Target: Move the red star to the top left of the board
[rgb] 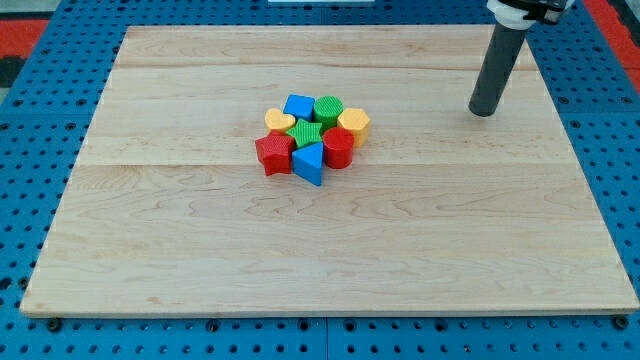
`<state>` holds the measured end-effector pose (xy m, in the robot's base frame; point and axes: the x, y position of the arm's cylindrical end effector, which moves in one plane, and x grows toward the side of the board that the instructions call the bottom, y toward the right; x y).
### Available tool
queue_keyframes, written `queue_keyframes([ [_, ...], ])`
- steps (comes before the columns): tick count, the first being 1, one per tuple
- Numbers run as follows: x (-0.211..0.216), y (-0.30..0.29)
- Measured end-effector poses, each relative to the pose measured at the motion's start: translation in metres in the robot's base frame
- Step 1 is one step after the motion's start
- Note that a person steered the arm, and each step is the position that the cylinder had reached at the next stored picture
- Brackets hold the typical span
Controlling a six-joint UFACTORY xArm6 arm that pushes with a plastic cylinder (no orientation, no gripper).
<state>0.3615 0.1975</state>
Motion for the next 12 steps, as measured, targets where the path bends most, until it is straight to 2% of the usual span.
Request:
queue_keyframes([
  [1, 0.000, 0.000],
  [2, 0.016, 0.028],
  [3, 0.048, 0.062],
  [4, 0.126, 0.057],
  [6, 0.141, -0.137],
  [8, 0.141, -0.253],
  [10, 0.134, -0.256],
  [12, 0.095, -0.261],
])
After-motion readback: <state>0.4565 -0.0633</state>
